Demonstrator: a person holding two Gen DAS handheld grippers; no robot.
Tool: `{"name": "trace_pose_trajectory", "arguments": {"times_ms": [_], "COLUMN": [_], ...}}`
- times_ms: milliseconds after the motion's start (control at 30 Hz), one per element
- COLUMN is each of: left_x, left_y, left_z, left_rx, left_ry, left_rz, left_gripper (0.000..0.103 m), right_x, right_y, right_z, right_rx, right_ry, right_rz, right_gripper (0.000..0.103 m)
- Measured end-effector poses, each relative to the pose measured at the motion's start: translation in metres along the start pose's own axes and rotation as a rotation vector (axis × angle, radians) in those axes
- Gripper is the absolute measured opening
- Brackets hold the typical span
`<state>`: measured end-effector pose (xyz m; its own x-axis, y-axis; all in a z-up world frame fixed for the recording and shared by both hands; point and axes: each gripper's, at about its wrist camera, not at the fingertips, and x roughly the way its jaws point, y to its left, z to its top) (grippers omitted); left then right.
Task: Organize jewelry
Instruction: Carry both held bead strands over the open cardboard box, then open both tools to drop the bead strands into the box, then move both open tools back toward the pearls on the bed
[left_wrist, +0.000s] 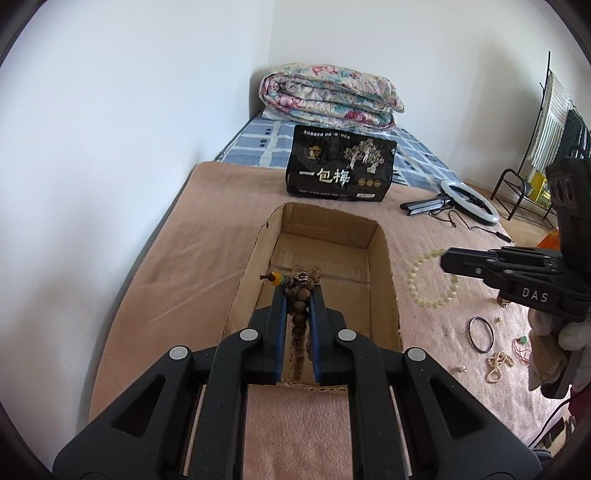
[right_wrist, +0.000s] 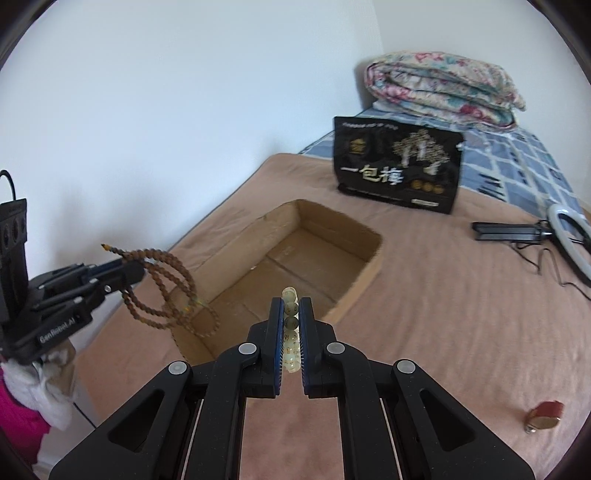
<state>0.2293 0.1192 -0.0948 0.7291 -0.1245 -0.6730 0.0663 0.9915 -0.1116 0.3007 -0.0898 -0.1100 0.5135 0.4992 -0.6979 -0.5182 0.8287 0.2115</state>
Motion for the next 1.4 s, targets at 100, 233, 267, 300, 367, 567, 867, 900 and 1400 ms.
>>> {"name": "trace_pose_trajectory", "arguments": {"times_ms": [100, 233, 267, 300, 367, 567, 867, 900, 1400], "left_x": [0.003, 0.006, 0.008, 0.009, 0.011, 0.014, 0.008, 0.007, -0.015], "left_y": [0.003, 0.007, 0.008, 0.009, 0.01, 0.012, 0.013, 0.013, 0.009], "left_z": [-0.003, -0.006, -0.007, -0.007, -0.008, -0.006, -0.006, -0.006, -0.008], "left_rx": [-0.007, -0.015, -0.02, -0.023, -0.03, -0.045, -0.068, -0.073, -0.061], "left_ry": [0.009, 0.019, 0.023, 0.028, 0.035, 0.045, 0.032, 0.03, 0.014], "left_rz": [0.0, 0.003, 0.002, -0.001, -0.004, -0.026, -0.027, -0.027, -0.007], "left_gripper": [0.009, 0.009, 0.009, 0.009, 0.009, 0.009, 0.032, 0.032, 0.032], "right_x": [0.012, 0.027, 0.028, 0.031, 0.036, 0.042, 0.034, 0.033, -0.006], "right_y": [0.01, 0.021, 0.022, 0.022, 0.024, 0.026, 0.031, 0.03, 0.022], "right_z": [0.001, 0.001, 0.001, 0.001, 0.0, 0.001, 0.0, 0.0, -0.002], "right_rx": [-0.008, -0.02, -0.02, -0.02, -0.014, -0.023, -0.048, -0.041, -0.016], "right_ry": [0.009, 0.021, 0.024, 0.028, 0.034, 0.049, 0.033, 0.033, -0.017], "right_rz": [0.016, 0.023, 0.022, 0.02, 0.017, 0.02, -0.041, -0.043, -0.103], "right_gripper": [0.006, 0.006, 0.006, 0.006, 0.006, 0.006, 0.055, 0.056, 0.071]}}
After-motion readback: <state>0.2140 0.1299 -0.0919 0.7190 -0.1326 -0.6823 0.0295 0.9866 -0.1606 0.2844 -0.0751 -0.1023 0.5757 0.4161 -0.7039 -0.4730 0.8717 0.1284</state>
